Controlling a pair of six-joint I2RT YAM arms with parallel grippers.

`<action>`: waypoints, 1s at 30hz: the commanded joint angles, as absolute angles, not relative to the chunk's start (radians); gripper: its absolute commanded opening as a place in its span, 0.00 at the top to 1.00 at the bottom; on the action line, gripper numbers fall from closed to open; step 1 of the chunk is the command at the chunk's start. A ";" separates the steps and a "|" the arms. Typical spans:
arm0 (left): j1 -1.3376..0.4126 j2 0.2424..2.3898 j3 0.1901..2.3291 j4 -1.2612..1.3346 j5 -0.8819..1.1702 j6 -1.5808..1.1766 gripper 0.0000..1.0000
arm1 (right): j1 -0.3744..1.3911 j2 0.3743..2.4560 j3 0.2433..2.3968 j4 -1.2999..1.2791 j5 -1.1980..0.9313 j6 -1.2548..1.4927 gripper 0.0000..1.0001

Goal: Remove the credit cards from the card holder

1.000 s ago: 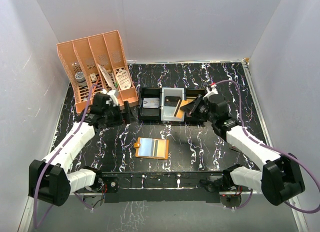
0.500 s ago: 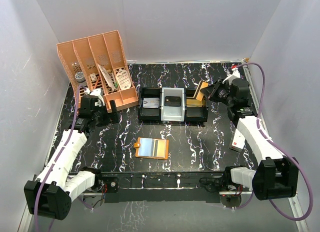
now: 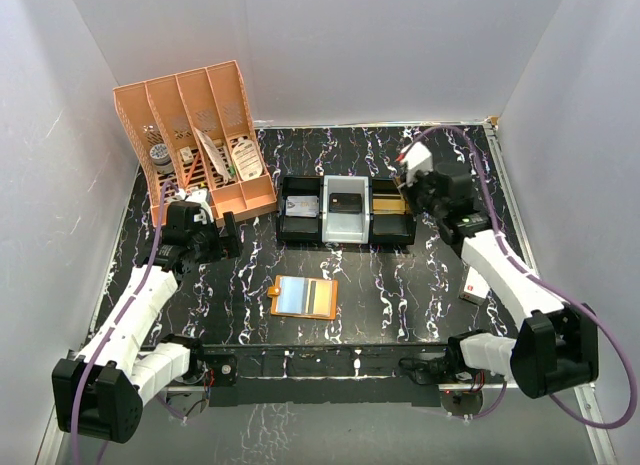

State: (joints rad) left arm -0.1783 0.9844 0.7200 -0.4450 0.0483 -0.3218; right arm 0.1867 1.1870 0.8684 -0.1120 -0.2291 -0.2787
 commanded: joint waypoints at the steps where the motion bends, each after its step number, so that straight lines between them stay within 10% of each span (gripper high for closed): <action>1: -0.172 0.961 0.727 -0.437 0.006 -0.320 0.01 | 0.298 1.229 0.899 -0.110 -0.057 -0.685 1.00; 30: -0.173 0.885 0.713 -0.400 -0.083 -0.315 0.01 | 0.314 1.580 1.077 -0.142 -0.034 -0.882 1.00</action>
State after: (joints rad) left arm -0.1783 0.9062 0.7197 -0.4137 -0.0578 -0.3210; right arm 0.3134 1.5654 1.0195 -0.1898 -0.0135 -0.8211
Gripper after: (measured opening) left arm 0.985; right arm 0.009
